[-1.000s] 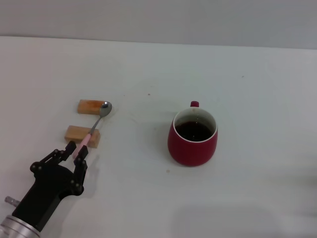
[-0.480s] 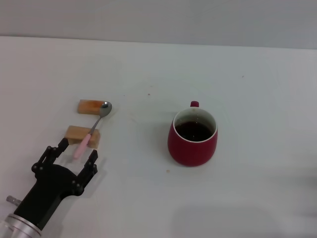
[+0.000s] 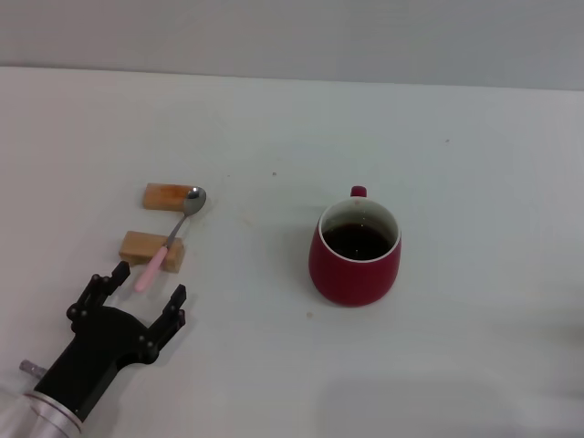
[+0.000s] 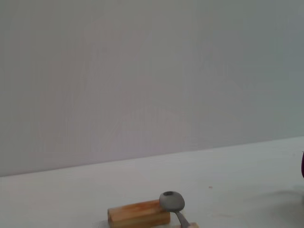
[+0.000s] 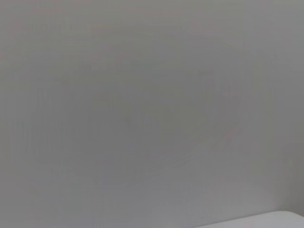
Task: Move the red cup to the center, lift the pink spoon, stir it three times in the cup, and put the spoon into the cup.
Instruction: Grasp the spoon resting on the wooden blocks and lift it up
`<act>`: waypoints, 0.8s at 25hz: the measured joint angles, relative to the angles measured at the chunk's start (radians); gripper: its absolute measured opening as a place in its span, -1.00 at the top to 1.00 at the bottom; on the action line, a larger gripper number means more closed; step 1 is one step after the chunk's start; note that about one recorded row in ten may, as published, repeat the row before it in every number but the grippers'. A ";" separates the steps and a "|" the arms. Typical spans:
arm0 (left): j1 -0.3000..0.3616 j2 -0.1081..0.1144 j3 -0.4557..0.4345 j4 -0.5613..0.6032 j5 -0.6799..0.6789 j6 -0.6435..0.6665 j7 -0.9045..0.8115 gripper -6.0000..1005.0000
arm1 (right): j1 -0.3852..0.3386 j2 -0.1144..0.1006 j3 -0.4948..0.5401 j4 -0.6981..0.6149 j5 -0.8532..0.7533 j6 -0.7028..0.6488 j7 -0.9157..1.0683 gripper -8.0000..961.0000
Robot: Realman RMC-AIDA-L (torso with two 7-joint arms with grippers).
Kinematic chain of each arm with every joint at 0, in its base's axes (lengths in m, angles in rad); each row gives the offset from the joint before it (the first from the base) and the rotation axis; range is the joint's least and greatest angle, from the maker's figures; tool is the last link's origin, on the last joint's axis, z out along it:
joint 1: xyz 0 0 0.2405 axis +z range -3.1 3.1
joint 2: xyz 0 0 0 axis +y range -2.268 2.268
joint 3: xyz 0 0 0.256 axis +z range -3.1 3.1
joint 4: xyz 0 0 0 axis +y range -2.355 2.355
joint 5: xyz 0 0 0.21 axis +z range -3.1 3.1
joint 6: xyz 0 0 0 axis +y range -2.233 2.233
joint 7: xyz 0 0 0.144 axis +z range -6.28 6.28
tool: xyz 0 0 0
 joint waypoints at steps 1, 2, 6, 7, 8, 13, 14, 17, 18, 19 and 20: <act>-0.001 0.000 0.000 0.000 0.000 -0.002 0.000 -0.62 | 0.000 0.000 0.000 0.000 0.000 0.000 0.000 0.99; -0.001 0.000 0.000 0.000 0.000 -0.002 0.001 -0.62 | 0.000 0.000 0.000 0.000 0.000 0.000 0.000 0.99; -0.004 -0.002 0.000 -0.001 0.000 -0.002 0.004 -0.62 | -0.002 0.000 0.000 0.000 0.000 0.000 0.000 0.98; -0.004 -0.002 0.000 -0.001 0.000 -0.002 0.004 -0.62 | -0.002 0.000 0.000 0.000 0.000 0.000 0.000 0.98; -0.004 -0.002 0.000 -0.001 0.000 -0.001 0.004 -0.62 | -0.002 0.000 0.000 0.000 0.000 0.000 0.000 0.98; -0.001 -0.002 0.000 -0.002 0.000 0.018 0.004 -0.62 | -0.003 0.000 0.000 0.000 0.000 0.000 0.000 0.98; -0.001 -0.002 0.000 -0.001 0.000 0.018 0.004 -0.62 | -0.002 0.000 0.000 0.000 0.000 0.000 0.000 0.98; -0.001 -0.003 -0.008 -0.003 -0.001 0.019 0.004 -0.58 | -0.002 0.000 0.000 0.000 0.000 0.000 0.000 0.98; -0.001 -0.003 -0.010 -0.003 -0.002 0.019 0.004 -0.57 | -0.002 0.000 0.000 0.000 0.000 0.000 0.000 0.98; -0.001 -0.003 -0.011 -0.002 -0.002 0.019 0.004 -0.55 | -0.002 0.000 0.000 0.000 0.000 0.000 0.000 0.98; -0.002 -0.003 -0.011 -0.001 -0.002 0.018 0.004 -0.53 | -0.002 0.000 0.000 0.000 0.000 0.000 0.000 0.98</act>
